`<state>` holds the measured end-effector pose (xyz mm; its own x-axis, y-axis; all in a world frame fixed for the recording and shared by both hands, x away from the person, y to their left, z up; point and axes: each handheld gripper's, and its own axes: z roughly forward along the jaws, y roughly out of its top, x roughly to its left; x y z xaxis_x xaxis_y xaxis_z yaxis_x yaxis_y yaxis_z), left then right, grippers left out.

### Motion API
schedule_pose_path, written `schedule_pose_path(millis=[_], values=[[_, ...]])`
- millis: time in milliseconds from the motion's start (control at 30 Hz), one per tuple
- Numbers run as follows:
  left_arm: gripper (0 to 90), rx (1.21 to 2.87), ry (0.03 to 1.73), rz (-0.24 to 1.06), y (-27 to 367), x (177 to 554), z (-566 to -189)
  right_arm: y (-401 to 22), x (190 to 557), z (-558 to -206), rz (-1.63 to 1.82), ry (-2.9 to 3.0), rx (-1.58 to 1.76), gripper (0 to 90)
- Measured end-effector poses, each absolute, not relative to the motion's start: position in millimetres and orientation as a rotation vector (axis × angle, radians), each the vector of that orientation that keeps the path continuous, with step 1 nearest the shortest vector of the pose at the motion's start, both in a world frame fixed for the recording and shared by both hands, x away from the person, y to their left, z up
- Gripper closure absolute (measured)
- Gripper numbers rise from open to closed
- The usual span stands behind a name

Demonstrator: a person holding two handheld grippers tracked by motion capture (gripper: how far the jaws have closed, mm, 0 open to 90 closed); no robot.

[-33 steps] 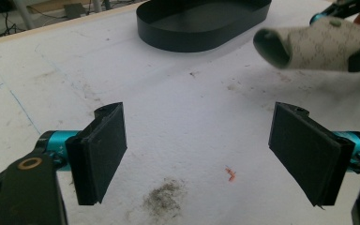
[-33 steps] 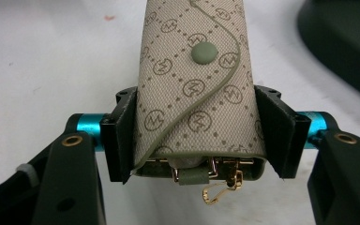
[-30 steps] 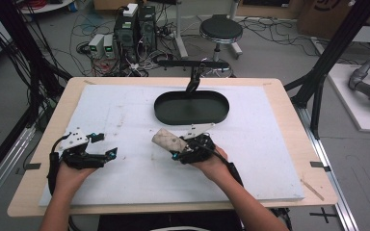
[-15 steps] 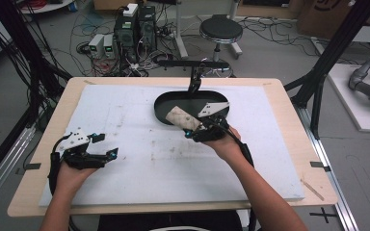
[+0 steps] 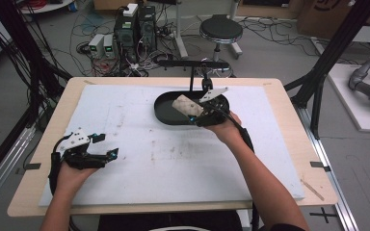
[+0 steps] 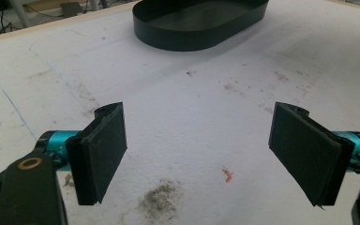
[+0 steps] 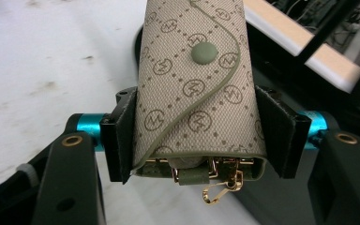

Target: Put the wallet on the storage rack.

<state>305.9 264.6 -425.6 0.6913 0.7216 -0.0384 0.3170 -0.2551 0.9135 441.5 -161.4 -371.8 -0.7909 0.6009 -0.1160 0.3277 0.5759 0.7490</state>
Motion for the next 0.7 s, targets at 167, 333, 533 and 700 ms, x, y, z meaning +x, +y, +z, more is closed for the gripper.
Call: schedule_pose_path(millis=[167, 333, 533, 700], values=[[19.4, 1.847, 0.799, 0.480, 261.1, 305.2, -423.1, -164.4, 458.7, -370.5, 1.035, 2.448, 0.729, 37.2], [19.4, 1.844, 0.784, 0.473, 256.1, 304.5, -421.0, -167.4, 473.4, -374.1, 1.019, 2.459, 0.754, 37.2], [19.4, 1.850, 0.761, 0.465, 249.2, 303.2, -418.9, -170.2, 492.6, -386.5, 0.979, 2.488, 0.781, 37.3], [19.4, 1.853, 0.766, 0.465, 249.6, 304.2, -420.4, -166.9, 501.7, -394.5, 0.986, 2.486, 0.757, 37.3]])
